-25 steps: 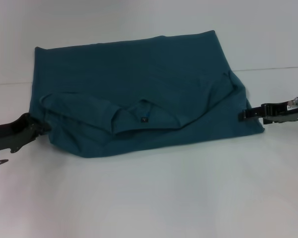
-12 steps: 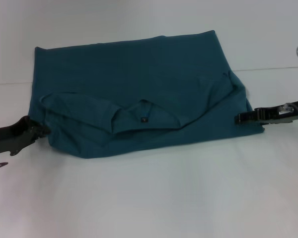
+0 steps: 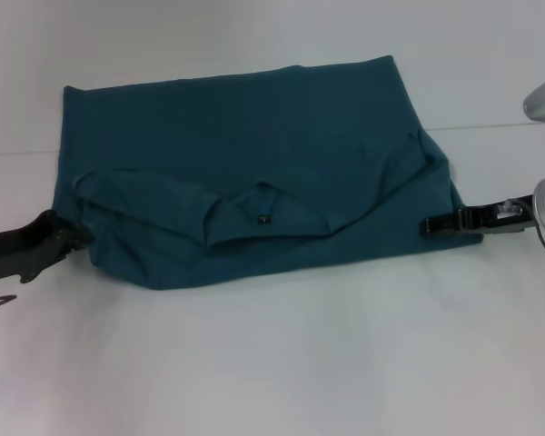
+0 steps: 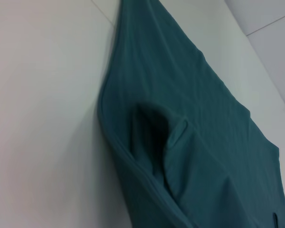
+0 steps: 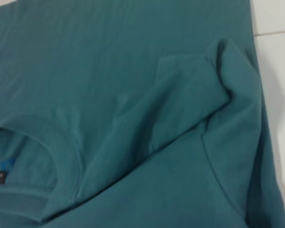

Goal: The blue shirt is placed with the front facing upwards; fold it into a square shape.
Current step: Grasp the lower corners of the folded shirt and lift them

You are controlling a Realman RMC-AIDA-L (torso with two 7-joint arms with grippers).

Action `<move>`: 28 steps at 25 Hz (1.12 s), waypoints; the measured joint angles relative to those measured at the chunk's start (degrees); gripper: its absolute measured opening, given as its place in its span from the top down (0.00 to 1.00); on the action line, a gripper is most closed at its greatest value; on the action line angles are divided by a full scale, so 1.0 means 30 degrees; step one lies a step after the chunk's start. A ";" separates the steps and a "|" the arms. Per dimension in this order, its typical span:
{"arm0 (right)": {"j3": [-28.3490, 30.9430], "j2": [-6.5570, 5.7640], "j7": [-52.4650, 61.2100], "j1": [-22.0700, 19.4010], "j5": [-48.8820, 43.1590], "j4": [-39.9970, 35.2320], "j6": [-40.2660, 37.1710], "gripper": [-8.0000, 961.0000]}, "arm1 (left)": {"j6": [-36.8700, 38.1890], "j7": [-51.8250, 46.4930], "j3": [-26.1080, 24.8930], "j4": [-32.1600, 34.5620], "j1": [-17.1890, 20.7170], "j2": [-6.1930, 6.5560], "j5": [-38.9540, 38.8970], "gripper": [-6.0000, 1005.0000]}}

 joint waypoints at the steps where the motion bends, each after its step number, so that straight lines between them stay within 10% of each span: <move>1: -0.0122 0.0019 0.0019 0.0016 0.0000 0.0012 0.0018 0.07 | -0.0005 0.0002 0.0000 0.0001 -0.0014 -0.0006 -0.0002 0.95; 22: -0.0238 0.0054 -0.0012 0.0214 0.0737 -0.0127 -0.0819 0.08 | -0.0186 0.0020 0.0001 -0.0023 0.0044 -0.0123 -0.0022 0.95; 28: -0.0282 -0.0130 0.0662 0.0345 0.0254 -0.0110 -0.0843 0.35 | -0.0185 0.0019 0.0002 -0.0029 -0.0054 -0.0173 -0.0022 0.95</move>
